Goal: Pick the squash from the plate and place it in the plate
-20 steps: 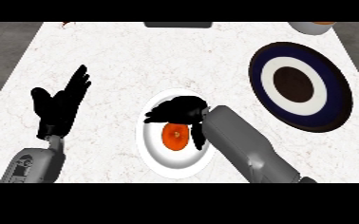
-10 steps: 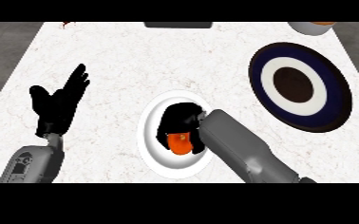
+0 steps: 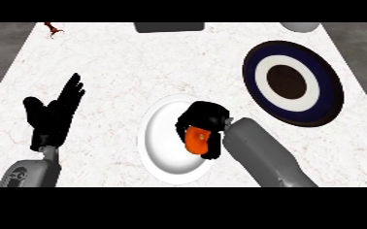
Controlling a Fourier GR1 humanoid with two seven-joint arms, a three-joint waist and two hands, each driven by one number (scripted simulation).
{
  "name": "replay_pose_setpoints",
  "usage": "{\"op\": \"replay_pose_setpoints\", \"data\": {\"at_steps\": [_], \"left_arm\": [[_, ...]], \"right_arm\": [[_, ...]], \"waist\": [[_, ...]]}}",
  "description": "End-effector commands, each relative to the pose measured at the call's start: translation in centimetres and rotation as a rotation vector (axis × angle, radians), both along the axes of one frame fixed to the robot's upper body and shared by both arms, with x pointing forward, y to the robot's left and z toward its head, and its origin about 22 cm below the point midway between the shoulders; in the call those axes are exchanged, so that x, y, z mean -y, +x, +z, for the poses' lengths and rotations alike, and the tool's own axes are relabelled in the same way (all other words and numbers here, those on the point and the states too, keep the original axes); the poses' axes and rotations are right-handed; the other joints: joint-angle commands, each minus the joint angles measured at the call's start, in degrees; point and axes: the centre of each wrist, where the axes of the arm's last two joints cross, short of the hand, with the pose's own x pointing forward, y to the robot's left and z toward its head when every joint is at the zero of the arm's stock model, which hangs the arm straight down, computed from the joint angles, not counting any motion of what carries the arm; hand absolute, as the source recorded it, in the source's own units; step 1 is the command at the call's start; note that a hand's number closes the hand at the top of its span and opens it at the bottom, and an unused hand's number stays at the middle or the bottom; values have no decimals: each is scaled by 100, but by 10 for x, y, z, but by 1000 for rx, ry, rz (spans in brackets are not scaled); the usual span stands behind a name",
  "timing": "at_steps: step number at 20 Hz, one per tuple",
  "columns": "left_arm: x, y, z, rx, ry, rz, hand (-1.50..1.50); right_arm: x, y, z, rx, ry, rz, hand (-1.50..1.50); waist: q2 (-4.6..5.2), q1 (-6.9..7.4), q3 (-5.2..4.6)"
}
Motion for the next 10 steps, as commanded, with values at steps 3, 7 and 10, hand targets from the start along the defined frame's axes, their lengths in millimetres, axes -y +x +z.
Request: {"op": "replay_pose_setpoints", "data": {"at_steps": [3,7,10], "left_arm": [[-21,-7,-3,-20,1,50,0],[-13,-11,-7,-15,-9,48,0],[-20,-14,-7,-16,5,55,0]], "right_arm": [[65,1,36,153,112,-314,150],[85,1,84,304,321,-501,150],[111,-10,106,444,427,-652,150]], "waist": [[-70,-265,-8],[-75,-269,-3],[-61,-293,-1]]}}
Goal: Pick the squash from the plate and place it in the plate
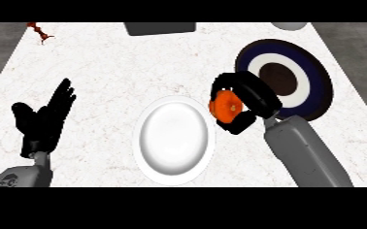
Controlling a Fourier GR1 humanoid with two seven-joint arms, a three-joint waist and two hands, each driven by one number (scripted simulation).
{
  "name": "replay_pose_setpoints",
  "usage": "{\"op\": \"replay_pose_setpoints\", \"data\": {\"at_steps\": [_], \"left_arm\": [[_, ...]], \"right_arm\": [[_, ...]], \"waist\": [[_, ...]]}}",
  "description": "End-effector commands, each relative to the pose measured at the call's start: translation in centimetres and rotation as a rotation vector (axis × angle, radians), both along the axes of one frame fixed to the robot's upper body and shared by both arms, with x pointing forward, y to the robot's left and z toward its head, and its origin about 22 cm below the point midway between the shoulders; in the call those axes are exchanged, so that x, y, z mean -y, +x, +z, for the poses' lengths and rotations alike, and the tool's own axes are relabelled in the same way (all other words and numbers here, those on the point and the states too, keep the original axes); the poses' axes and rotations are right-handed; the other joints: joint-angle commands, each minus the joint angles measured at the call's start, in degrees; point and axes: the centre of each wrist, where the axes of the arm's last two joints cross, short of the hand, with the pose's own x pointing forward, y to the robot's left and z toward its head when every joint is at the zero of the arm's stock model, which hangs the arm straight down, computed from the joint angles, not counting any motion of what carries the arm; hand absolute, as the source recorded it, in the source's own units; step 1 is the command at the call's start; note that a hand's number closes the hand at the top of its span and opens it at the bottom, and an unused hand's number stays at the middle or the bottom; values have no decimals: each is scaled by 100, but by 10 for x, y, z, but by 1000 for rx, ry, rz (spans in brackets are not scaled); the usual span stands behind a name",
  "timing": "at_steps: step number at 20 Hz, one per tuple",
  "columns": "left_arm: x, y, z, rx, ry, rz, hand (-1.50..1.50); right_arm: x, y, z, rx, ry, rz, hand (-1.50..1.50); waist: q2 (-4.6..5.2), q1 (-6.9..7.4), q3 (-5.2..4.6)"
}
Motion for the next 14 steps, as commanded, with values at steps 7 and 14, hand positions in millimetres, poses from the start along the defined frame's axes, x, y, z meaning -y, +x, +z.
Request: {"op": "replay_pose_setpoints", "data": {"at_steps": [7,14], "left_arm": [[15,5,14,26,-1,-61,0],[23,12,12,27,-3,-88,0]], "right_arm": [[80,-56,88,174,195,-462,150],[156,-46,84,82,311,-633,150]], "waist": [[104,290,4],[180,529,8]]}}
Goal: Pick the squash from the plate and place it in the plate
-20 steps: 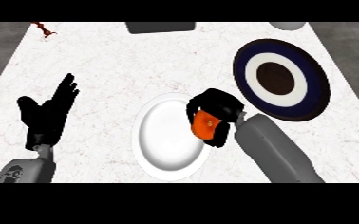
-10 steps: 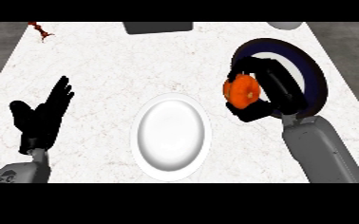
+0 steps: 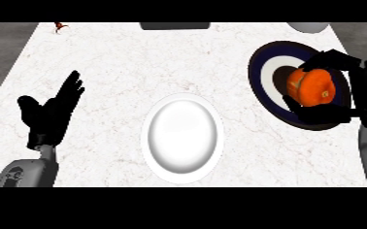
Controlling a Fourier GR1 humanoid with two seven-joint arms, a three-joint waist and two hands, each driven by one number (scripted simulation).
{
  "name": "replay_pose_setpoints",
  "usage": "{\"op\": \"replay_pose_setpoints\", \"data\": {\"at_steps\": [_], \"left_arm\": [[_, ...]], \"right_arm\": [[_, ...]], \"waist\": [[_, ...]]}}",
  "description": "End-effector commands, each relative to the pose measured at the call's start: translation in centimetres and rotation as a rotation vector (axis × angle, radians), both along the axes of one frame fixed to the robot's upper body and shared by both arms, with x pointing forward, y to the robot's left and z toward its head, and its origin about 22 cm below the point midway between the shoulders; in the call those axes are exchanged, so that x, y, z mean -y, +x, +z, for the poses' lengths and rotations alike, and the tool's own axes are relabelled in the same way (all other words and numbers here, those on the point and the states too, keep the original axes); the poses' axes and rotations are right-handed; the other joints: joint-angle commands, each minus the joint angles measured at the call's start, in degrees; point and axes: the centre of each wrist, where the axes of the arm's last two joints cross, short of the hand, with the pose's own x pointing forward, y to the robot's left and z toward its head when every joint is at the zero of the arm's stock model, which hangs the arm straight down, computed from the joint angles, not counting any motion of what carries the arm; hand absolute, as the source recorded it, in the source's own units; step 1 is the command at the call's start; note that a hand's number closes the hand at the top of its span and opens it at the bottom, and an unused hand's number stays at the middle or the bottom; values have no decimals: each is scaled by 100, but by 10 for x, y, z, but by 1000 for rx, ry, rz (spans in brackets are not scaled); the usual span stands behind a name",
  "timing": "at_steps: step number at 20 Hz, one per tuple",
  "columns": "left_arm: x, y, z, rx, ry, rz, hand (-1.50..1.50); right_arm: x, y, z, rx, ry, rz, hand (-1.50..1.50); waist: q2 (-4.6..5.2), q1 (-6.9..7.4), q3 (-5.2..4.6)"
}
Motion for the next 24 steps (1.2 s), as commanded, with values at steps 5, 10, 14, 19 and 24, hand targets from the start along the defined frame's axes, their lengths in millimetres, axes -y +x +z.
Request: {"op": "replay_pose_setpoints", "data": {"at_steps": [5,10,14,19,24], "left_arm": [[0,16,-11,6,-3,-15,0],[18,15,-8,5,5,-43,0],[30,7,-9,26,-3,-26,0],[11,13,10,-2,-2,-54,0],[10,10,-4,23,2,-53,0]], "right_arm": [[50,38,-22,-66,23,-142,150],[91,57,-55,-83,-2,-159,150],[104,61,-65,-190,-119,-123,150],[139,64,-80,-395,31,-70,-150],[147,71,-85,-257,48,47,-150]], "waist": [[49,145,1],[68,196,5],[59,214,5],[94,323,15],[88,289,13]]}}
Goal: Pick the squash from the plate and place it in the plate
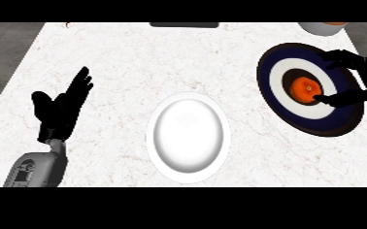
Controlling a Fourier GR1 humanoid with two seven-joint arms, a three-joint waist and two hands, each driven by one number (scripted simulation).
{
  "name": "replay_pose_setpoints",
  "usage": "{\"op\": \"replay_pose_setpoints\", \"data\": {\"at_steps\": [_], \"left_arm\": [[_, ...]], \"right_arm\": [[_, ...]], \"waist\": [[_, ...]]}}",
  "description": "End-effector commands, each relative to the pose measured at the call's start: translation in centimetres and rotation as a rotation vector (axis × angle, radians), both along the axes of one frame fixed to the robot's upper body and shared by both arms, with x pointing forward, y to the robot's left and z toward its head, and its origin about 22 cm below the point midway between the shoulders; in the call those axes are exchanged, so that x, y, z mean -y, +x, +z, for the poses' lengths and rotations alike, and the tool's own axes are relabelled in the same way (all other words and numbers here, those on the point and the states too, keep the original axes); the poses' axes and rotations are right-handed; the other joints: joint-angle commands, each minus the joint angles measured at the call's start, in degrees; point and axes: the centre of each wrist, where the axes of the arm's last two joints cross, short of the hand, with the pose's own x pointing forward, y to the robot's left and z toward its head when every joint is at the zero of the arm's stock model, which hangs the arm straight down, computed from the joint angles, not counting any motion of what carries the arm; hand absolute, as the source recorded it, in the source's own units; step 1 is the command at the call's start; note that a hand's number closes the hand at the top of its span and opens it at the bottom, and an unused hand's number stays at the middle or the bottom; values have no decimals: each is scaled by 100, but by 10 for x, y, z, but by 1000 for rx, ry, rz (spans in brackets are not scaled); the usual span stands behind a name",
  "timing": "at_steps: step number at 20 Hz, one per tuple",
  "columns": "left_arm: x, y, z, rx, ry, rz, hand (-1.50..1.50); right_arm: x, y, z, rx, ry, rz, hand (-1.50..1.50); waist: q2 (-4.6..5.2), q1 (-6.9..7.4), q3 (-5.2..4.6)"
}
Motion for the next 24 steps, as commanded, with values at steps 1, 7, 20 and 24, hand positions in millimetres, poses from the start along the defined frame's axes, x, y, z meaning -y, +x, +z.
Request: {"op": "replay_pose_setpoints", "data": {"at_steps": [1,7,20,24], "left_arm": [[1,4,4,-13,-24,1,0],[-9,-5,-5,-13,-15,27,0],[-11,0,13,-15,-13,10,0],[7,-16,-9,6,4,7,0]], "right_arm": [[14,0,-6,76,31,52,-150],[-5,17,17,352,339,141,-150],[70,-12,45,40,751,159,-150],[72,-14,39,75,747,168,-150]], "waist": [[-12,-32,-2],[-60,-119,-6],[-43,-108,-7],[-15,-20,-1]]}}
